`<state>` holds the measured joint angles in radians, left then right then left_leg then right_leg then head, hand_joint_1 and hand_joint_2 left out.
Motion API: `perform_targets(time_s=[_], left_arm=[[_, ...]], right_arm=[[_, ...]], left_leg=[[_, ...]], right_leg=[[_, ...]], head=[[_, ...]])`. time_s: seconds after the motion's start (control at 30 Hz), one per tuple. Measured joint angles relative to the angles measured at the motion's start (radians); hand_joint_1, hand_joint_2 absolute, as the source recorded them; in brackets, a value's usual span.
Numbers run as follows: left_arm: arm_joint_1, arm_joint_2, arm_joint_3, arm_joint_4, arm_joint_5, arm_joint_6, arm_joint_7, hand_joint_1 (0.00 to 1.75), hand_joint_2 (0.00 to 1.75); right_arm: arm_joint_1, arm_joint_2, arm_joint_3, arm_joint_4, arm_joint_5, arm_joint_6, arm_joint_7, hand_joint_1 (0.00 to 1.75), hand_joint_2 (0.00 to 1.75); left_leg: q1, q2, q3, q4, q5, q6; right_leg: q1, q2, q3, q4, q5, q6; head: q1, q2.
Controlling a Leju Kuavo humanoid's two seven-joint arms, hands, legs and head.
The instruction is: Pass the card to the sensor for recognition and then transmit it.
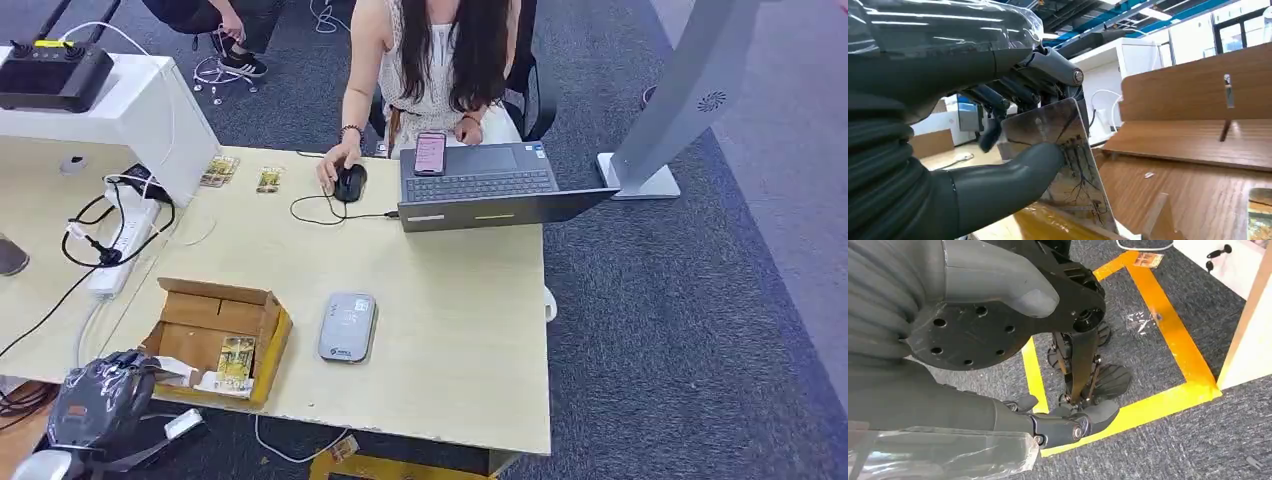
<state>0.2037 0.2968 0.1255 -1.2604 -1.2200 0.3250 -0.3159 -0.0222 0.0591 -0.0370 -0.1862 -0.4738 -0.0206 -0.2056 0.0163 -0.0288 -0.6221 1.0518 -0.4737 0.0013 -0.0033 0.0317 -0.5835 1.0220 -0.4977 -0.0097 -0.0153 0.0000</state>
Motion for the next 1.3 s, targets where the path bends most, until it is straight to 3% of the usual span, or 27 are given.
perform_targets(time_s=[0.23,0.6,0.83,0.93,1.07,1.2,1.3], left_arm=[[-0.006,0.000,0.000,0.018,-0.001,0.011,0.002,1.75,1.75],[-0.031,-0.006,0.000,0.051,-0.021,0.085,0.018,1.75,1.75],[-0.064,-0.019,0.000,0.003,-0.029,0.125,0.024,1.75,1.75],[-0.106,-0.026,-0.023,-0.078,-0.044,0.083,0.066,1.75,1.75],[-0.238,-0.035,-0.103,-0.166,-0.076,-0.015,0.140,1.75,1.75],[-0.429,-0.036,-0.191,-0.175,-0.098,-0.099,0.214,1.75,1.75],[-0.567,-0.036,-0.243,-0.149,-0.115,-0.151,0.238,1.75,1.75]], right_arm=[[0.000,-0.003,0.000,0.000,0.002,0.000,0.003,0.00,1.75],[-0.001,-0.006,0.000,0.000,0.011,0.000,0.004,0.00,1.75],[-0.002,-0.006,0.001,0.000,0.031,0.007,0.003,0.00,1.75],[-0.003,-0.006,0.002,0.000,0.042,0.021,0.003,0.00,1.75],[-0.011,-0.006,0.014,0.000,0.057,0.035,0.003,0.00,1.75],[-0.014,-0.006,0.028,0.000,0.079,0.041,0.007,0.00,1.75],[-0.019,-0.006,0.039,0.000,0.094,0.044,0.018,0.00,1.75]], left_leg=[[0.000,0.000,0.000,0.000,0.000,0.000],[0.000,0.000,0.000,0.000,0.000,0.000],[0.000,0.000,0.000,0.000,0.000,0.000],[0.000,-0.002,0.001,0.001,0.000,0.000],[0.000,-0.004,0.001,0.001,0.002,0.000],[0.000,-0.005,0.001,0.001,0.005,0.000],[0.000,-0.004,0.002,0.001,0.005,0.000]], right_leg=[[0.000,0.000,0.000,0.000,0.000,0.000],[0.000,0.000,0.000,0.000,0.000,0.000],[0.000,0.000,0.000,0.000,0.000,0.000],[0.000,-0.001,-0.002,0.000,0.000,0.000],[0.000,-0.004,0.002,0.000,0.002,0.000],[0.000,-0.005,0.002,0.000,0.004,0.001],[0.000,-0.004,0.002,0.000,0.005,0.000]], head=[[0.000,0.000],[0.000,0.000],[0.000,0.000],[0.000,0.000],[0.001,0.000],[0.000,0.000],[0.000,0.000]])
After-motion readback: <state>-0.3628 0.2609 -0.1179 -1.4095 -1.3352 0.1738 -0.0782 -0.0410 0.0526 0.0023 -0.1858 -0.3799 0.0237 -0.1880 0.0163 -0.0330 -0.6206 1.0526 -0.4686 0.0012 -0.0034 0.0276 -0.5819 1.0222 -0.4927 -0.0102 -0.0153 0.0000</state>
